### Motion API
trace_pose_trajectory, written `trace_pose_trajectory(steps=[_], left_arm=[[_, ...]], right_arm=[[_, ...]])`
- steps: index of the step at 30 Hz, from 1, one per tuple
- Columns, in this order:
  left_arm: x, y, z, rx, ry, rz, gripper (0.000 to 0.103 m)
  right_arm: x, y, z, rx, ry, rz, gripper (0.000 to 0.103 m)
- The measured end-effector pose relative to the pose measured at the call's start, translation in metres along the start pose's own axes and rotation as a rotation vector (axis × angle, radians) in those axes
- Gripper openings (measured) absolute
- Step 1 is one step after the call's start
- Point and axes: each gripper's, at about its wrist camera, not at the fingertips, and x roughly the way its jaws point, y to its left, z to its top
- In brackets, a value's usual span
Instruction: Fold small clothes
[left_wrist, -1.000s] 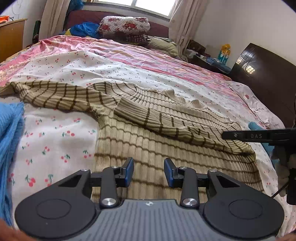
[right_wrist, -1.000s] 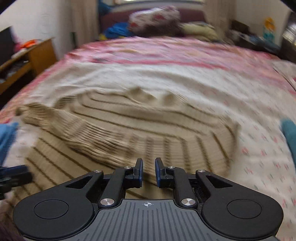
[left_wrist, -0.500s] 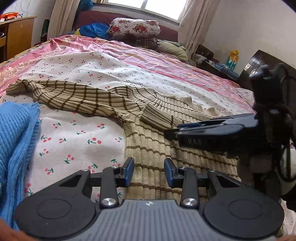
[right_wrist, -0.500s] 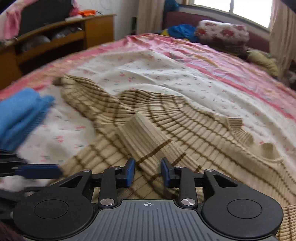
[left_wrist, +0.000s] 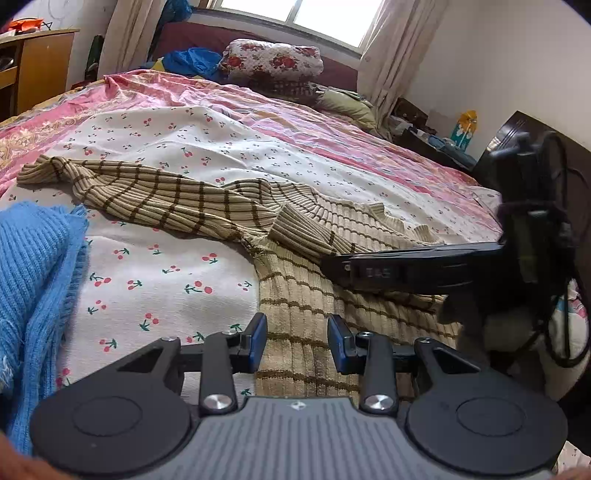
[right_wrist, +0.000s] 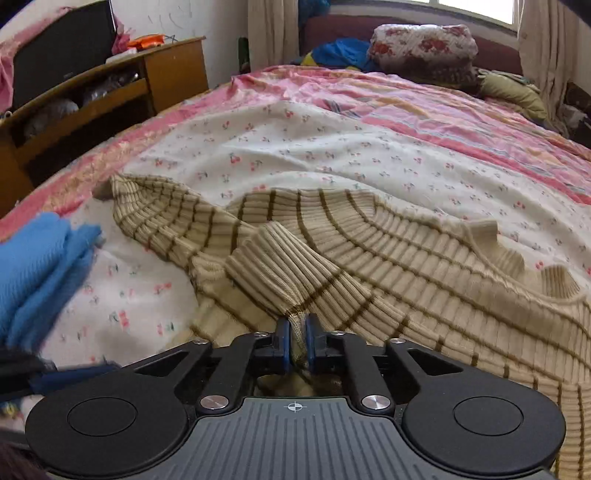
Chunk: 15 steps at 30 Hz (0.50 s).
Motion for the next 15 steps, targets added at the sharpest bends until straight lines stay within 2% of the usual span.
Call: trace_pose_trajectory(steps=[5,7,11,13,15], left_arm=[[0.001,-0.002,0.0,0.016,-0.003,0.003,0.041],[0.001,-0.003,0.0,0.02,-0.007,0.006,0.041],[0.003,-0.011,0.002,0.042,-0.018,0.006,0.041],[0.006,-0.022,0.004,0.072,-0.026,0.016,0.041],[0.01,-0.034,0.006,0.101,-0.031,0.013,0.041]], right_arm=[[-0.04,-0.028,-0.009,0.123,-0.082,0.035,0.014],[-0.058,-0.048,-0.017,0.172,-0.113,0.01,0.014],[-0.085,-0.105,-0.044,0.279,-0.155,-0.164,0.015],[-0.09,-0.133,-0.058,0.328,-0.146,-0.257,0.016],[-0.09,-0.159,-0.073,0.364,-0.114,-0.394,0.016]])
